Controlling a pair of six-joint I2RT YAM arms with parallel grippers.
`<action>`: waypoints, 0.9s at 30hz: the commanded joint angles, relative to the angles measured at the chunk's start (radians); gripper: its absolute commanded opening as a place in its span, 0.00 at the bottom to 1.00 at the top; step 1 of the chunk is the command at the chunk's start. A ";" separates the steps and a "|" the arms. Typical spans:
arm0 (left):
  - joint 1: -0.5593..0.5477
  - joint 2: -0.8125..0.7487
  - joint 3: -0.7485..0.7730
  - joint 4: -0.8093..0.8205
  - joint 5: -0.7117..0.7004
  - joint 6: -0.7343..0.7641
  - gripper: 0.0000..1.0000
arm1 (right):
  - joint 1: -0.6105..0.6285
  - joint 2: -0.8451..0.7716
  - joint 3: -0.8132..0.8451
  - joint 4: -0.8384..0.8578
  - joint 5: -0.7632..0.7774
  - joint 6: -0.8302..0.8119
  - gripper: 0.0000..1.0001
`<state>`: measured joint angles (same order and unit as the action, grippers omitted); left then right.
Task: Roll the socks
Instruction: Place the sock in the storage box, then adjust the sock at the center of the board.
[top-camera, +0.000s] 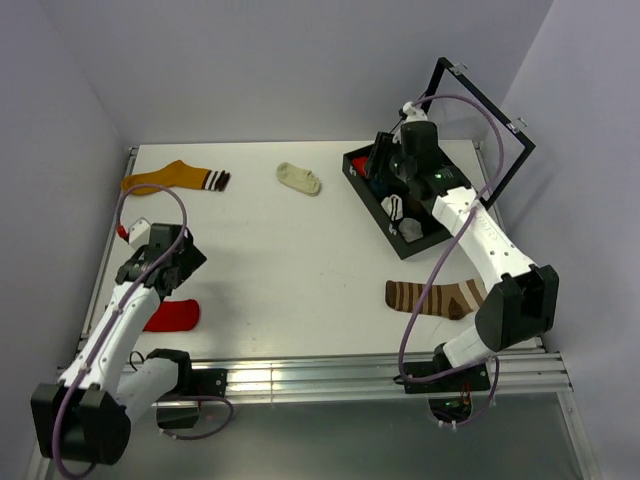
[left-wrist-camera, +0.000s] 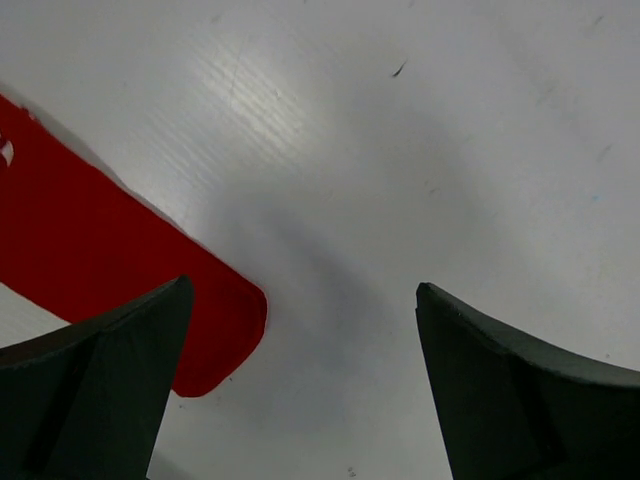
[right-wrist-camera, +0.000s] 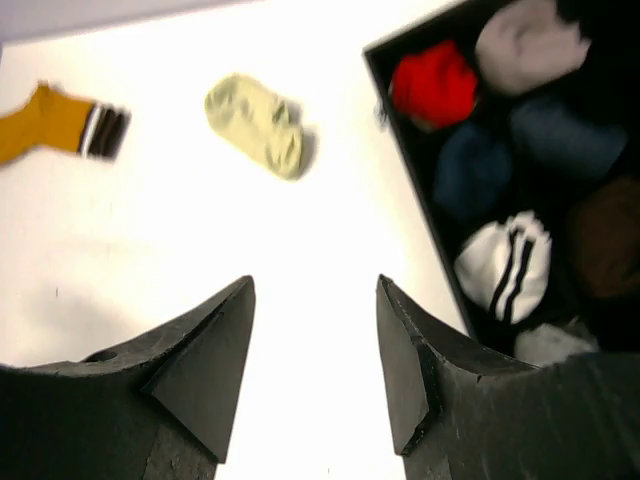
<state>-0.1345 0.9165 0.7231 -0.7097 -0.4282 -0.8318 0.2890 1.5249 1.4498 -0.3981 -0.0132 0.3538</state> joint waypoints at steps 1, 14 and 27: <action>-0.001 0.068 -0.014 -0.056 0.054 -0.133 0.99 | 0.016 -0.043 -0.091 0.047 -0.048 0.036 0.59; -0.001 0.215 -0.186 0.124 0.258 -0.228 0.97 | 0.033 -0.138 -0.290 0.116 -0.103 0.047 0.59; -0.302 0.519 0.114 0.430 0.437 -0.127 0.94 | 0.038 -0.140 -0.293 0.122 -0.140 0.019 0.59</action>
<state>-0.3382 1.3956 0.7338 -0.4004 -0.0738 -1.0058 0.3164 1.4147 1.1568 -0.3210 -0.1284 0.3931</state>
